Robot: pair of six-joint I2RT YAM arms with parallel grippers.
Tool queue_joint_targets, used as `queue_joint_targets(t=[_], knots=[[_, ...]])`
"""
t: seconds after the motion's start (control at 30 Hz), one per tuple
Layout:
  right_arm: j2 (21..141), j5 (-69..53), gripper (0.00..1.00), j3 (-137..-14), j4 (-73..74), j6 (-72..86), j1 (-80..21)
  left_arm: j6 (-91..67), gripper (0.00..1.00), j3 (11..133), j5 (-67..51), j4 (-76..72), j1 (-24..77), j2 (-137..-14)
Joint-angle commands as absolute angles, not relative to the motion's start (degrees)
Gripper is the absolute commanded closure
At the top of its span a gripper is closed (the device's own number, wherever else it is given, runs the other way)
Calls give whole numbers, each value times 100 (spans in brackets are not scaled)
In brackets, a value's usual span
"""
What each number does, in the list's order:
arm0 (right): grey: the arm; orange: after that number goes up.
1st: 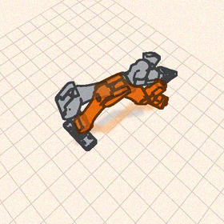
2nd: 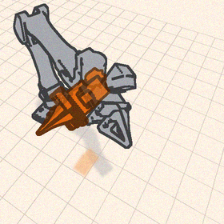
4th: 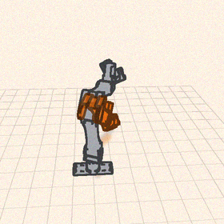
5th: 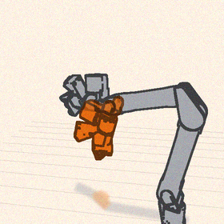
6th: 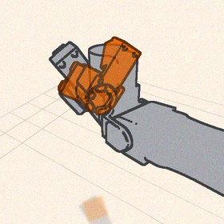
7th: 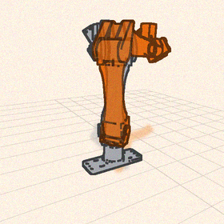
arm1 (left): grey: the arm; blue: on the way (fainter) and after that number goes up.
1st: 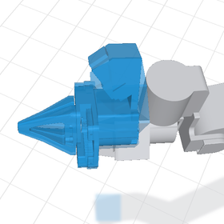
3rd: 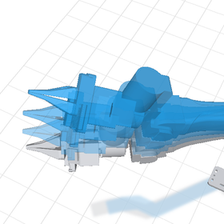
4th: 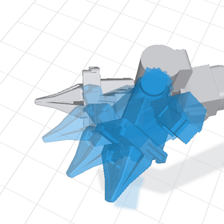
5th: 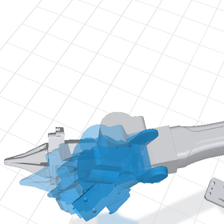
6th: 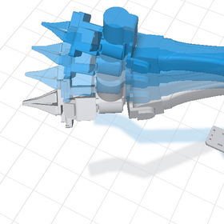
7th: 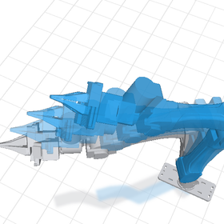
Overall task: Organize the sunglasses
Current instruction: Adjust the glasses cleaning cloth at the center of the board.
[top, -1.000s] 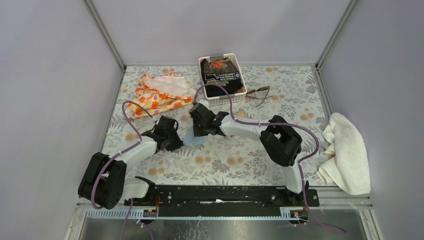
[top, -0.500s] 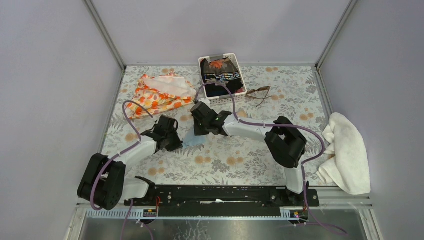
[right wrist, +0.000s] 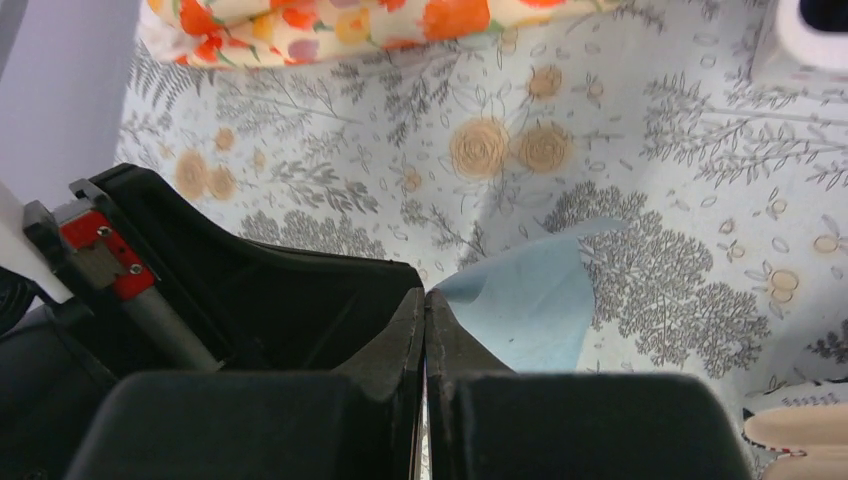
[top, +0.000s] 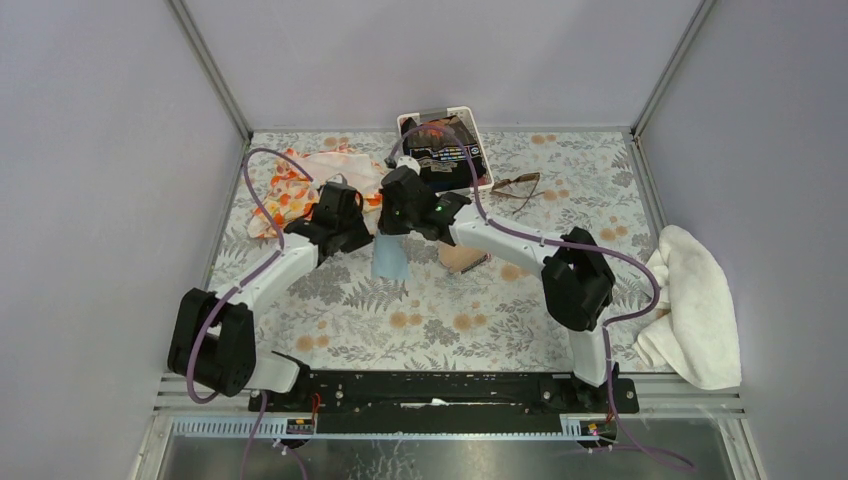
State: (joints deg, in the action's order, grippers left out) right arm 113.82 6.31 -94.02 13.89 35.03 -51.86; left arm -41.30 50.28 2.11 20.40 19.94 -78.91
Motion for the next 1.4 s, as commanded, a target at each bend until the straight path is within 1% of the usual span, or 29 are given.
queue_joint_targets(t=[0.0, 0.1, 0.23, 0.43, 0.53, 0.57, 0.6, 0.67, 0.7, 0.73, 0.8, 0.9, 0.97, 1.03, 1.1, 1.37], knots=[[11349, 608, 100, -9763, 1532, 3318, -5082, -3590, 100, 5631, 549, 2379, 1858, -7948], [11125, 637, 100, -9582, 1533, 3275, -5078, -3203, 100, 5759, 440, 2440, 1846, -7781], [10760, 412, 100, -8777, 1285, 3335, -5080, -2947, 100, 5571, 61, 2598, 1846, -7537], [10251, 47, 100, -7242, 935, 3574, -5133, -3392, 100, 4488, -1132, 2277, 1854, -7050], [9952, 25, 100, -6563, 811, 3645, -5183, -3662, 100, 4042, -1358, 2051, 1863, -6887], [9862, 20, 100, -6381, 793, 3660, -5191, -3701, 96, 3973, -1343, 2020, 1863, -6875], [9789, 22, 100, -6241, 790, 3650, -5194, -3708, 87, 3940, -1307, 2008, 1862, -6900], [9682, 27, 100, -6042, 800, 3652, -5193, -3726, 63, 3981, -1190, 2038, 1871, -7041], [9651, 26, 100, -5964, 788, 3656, -5199, -3797, 53, 4044, -1034, 2116, 1872, -7159], [9629, 22, 100, -5893, 767, 3654, -5200, -3876, 47, 4118, -901, 2211, 1879, -7288], [9631, 20, 100, -5800, 743, 3660, -5203, -3945, 40, 4230, -835, 2235, 1900, -7556], [9649, 9, 100, -5796, 696, 3697, -5203, -3999, 34, 4251, -907, 2060, 2111, -7865], [9665, 9, 100, -5841, 686, 3709, -5203, -4079, 33, 4257, -788, 1978, 2335, -8034], [9681, 16, 100, -5890, 701, 3710, -5199, -4203, 34, 4273, -582, 1922, 2501, -8214], [9685, 34, 100, -5912, 705, 3703, -5203, -4381, 40, 4193, -439, 1681, 2575, -8301], [9545, 187, 100, -5766, 732, 3759, -5202, -4676, 52, 4178, -205, 1182, 2662, -8925]])
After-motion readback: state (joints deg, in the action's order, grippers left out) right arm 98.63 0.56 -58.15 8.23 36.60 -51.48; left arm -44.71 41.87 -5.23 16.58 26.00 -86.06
